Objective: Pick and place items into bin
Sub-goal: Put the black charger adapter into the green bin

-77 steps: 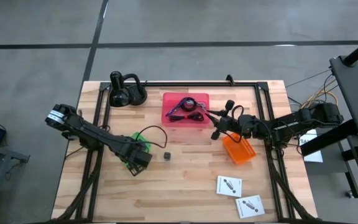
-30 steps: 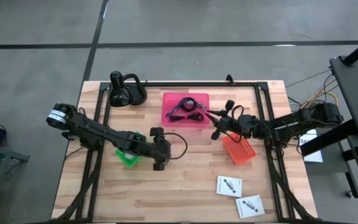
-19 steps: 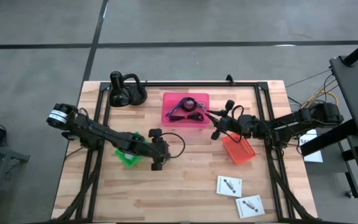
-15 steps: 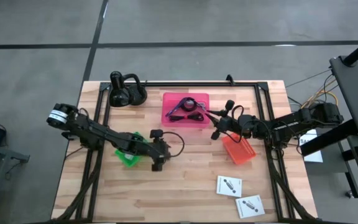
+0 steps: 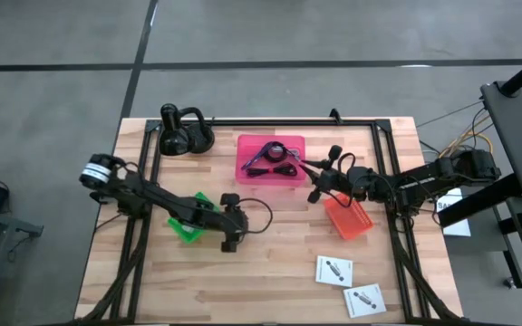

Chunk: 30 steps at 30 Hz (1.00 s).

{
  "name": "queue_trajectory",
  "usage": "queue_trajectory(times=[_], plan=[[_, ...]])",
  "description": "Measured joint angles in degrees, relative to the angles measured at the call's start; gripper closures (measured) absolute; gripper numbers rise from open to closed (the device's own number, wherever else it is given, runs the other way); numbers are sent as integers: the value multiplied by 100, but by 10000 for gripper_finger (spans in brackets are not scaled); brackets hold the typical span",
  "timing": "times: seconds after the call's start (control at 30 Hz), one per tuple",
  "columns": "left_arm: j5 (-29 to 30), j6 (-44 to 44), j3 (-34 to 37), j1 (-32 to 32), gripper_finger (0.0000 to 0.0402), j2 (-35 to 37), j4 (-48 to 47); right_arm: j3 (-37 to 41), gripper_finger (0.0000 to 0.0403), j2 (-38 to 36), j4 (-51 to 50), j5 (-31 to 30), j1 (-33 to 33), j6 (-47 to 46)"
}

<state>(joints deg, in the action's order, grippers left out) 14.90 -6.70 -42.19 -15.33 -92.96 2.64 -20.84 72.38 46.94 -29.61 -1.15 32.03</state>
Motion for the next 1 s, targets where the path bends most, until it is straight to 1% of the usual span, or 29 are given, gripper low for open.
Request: queue_trajectory(times=[0.33,0.67,0.77,0.97,1.0], plan=[[4,-37,-5,5,198,-332,59,0,351,0,0,0,0,7],[22,-39,-9,26,200,-368,126,0,351,0,0,0,0,6],[13,-39,-7,30,212,-368,138,0,351,0,0,0,0,7],[30,-39,-5,35,264,-368,144,0,351,0,0,0,0,9],[33,-39,-3,35,268,-368,146,0,351,0,0,0,0,9]])
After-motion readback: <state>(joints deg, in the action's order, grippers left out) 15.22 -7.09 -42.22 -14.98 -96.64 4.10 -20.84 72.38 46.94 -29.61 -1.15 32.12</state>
